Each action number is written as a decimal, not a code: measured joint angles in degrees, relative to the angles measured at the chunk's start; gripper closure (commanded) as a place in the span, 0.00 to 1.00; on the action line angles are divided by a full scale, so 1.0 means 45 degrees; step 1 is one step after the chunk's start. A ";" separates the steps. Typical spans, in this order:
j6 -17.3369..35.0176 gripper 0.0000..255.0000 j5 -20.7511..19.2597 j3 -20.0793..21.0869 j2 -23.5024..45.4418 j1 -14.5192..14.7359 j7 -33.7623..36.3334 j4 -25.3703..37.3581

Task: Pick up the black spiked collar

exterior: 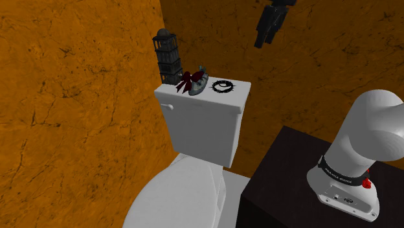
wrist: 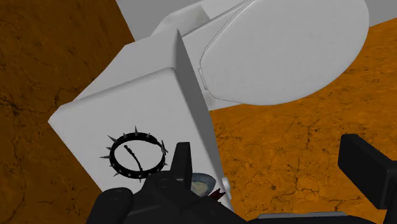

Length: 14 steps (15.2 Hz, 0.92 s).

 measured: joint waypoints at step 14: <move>0.3017 0.00 -0.0631 -0.0879 0.4732 0.0123 -0.2202 0.0321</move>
